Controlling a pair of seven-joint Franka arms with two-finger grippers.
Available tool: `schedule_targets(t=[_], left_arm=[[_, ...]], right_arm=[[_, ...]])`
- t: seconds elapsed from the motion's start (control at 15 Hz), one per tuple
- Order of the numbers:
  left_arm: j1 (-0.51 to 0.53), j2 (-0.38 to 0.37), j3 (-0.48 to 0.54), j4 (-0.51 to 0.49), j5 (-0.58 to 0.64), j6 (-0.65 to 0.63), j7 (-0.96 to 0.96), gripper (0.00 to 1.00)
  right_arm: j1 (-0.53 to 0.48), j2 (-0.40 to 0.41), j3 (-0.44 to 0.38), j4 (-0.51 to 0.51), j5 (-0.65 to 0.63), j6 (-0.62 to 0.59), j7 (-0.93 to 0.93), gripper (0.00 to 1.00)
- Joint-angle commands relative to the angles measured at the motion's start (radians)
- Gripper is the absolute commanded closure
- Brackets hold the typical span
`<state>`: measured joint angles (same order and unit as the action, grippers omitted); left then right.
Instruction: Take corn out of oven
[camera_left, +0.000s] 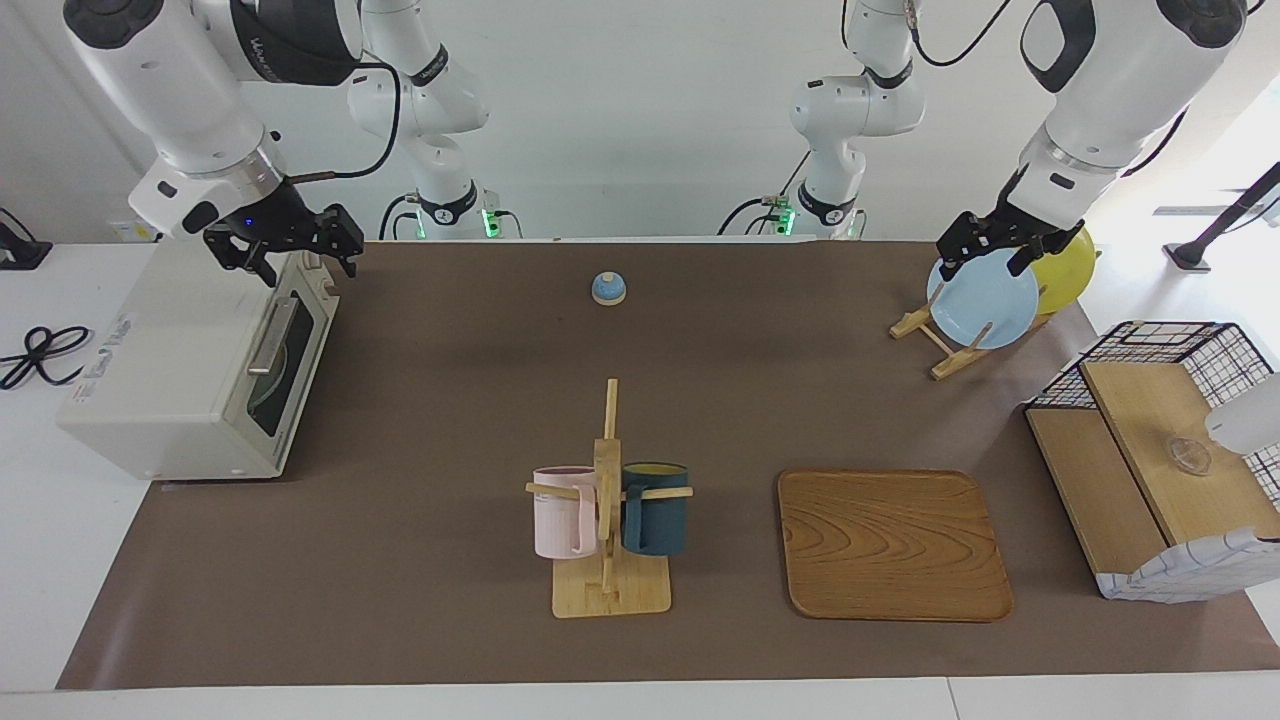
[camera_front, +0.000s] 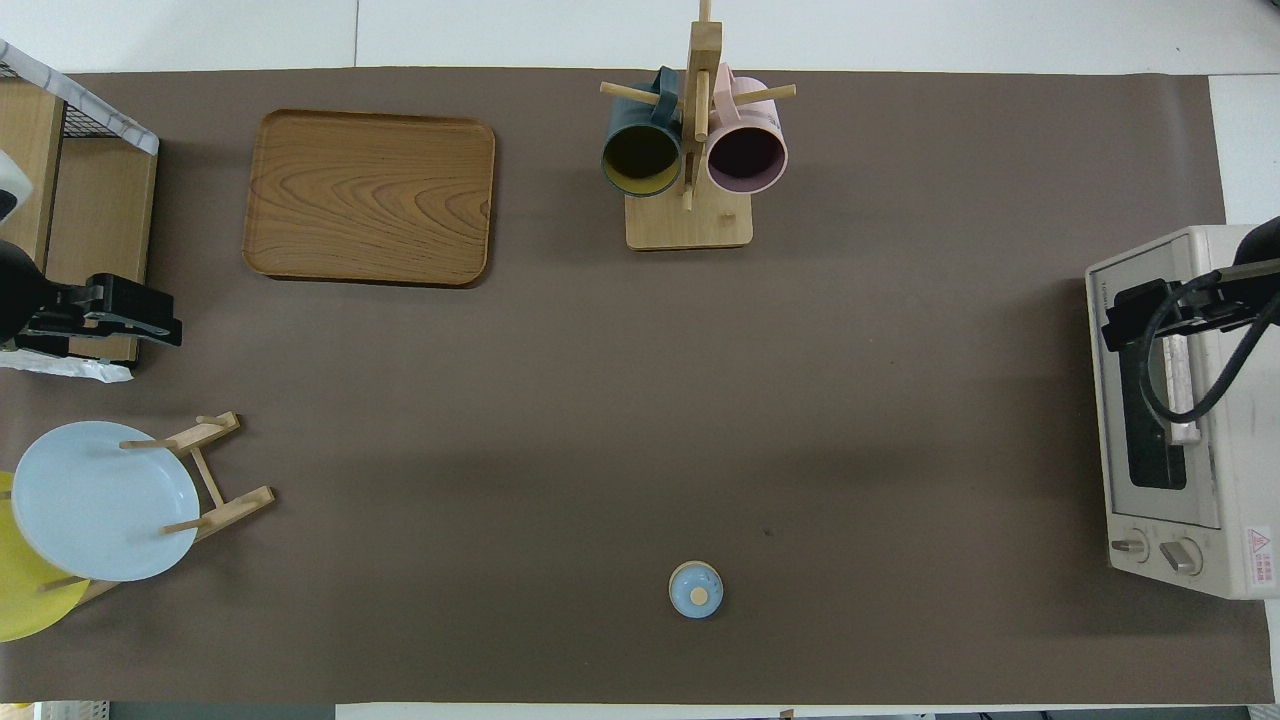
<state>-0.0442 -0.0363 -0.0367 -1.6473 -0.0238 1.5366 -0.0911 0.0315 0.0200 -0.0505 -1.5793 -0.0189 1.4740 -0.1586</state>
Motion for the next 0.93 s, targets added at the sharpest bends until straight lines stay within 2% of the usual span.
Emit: schedule_targets(t=[0.0, 0.33, 0.4, 0.47, 0.53, 0.73, 0.87], left_arm=[[0.007, -0.013, -0.005, -0.014, 0.01, -0.006, 0.005, 0.0], [0.009, -0.013, -0.005, -0.014, 0.01, -0.006, 0.005, 0.0], [0.009, -0.013, -0.005, -0.014, 0.01, -0.006, 0.005, 0.0], [0.009, -0.013, -0.005, -0.014, 0.01, -0.006, 0.005, 0.0], [0.009, -0.013, -0.005, -0.014, 0.01, -0.006, 0.005, 0.0], [0.009, -0.013, -0.005, -0.014, 0.01, -0.01, 0.005, 0.0], [0.009, -0.013, -0.005, -0.014, 0.01, -0.007, 0.005, 0.0]], right_arm=[[-0.012, -0.006, 0.001, 0.002, 0.023, -0.003, 0.014, 0.0], [-0.022, -0.022, 0.0, -0.039, 0.013, 0.054, -0.005, 0.0], [-0.021, -0.025, 0.0, -0.051, 0.013, 0.09, -0.013, 0.36], [-0.021, -0.037, 0.0, -0.079, 0.013, 0.107, -0.013, 0.93], [-0.024, -0.058, 0.0, -0.135, 0.013, 0.139, -0.016, 1.0], [-0.059, -0.132, -0.002, -0.338, 0.013, 0.343, -0.042, 1.0], [-0.067, -0.146, -0.003, -0.379, 0.001, 0.37, -0.045, 1.0]])
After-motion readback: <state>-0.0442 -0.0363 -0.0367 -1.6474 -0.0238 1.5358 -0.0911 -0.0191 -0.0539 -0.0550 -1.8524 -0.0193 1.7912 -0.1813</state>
